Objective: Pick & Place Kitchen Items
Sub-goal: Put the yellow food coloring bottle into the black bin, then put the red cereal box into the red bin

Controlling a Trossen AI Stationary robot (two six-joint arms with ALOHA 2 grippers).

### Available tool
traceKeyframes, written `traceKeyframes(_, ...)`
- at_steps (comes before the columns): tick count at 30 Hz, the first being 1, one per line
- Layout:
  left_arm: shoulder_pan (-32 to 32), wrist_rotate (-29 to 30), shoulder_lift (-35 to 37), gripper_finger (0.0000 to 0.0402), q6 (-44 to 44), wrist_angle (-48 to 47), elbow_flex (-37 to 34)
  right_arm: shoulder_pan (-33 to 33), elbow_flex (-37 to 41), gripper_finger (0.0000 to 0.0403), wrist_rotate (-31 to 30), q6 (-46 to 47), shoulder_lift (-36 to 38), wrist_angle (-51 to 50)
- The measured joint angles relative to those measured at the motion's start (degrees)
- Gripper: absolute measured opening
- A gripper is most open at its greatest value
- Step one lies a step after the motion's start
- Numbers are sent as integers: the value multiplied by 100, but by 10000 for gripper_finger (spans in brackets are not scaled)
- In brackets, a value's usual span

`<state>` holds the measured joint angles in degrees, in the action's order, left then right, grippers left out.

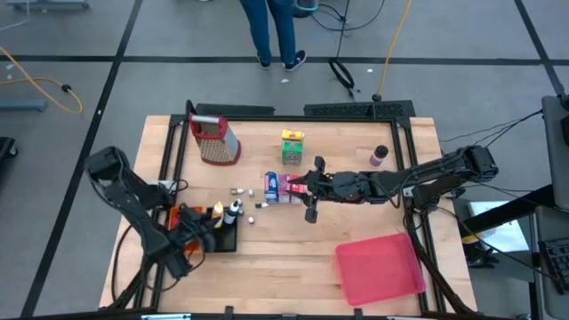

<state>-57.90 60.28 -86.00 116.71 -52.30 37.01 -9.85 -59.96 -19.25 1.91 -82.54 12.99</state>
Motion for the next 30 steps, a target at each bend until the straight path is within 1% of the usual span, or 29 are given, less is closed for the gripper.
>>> traceKeyframes(3,75,25,-126,71,80,-36,0,0,0,116,0,0,0,2)
traceKeyframes(6,139,114,-159,86,122,-23,0,0,0,116,0,0,0,2)
traceKeyframes(8,169,186,-159,108,106,45,1,0,0,116,0,-2,0,2)
traceKeyframes(14,237,37,-159,190,23,87,4,0,0,116,2,-2,0,2)
traceKeyframes(19,239,-1,-155,235,-98,136,7,0,46,116,2,-2,0,94)
traceKeyframes(23,237,67,-6,251,-90,184,4,0,173,116,-2,-2,-4,240)
traceKeyframes(30,252,230,434,251,-167,-139,0,0,173,116,-2,-2,-4,261)
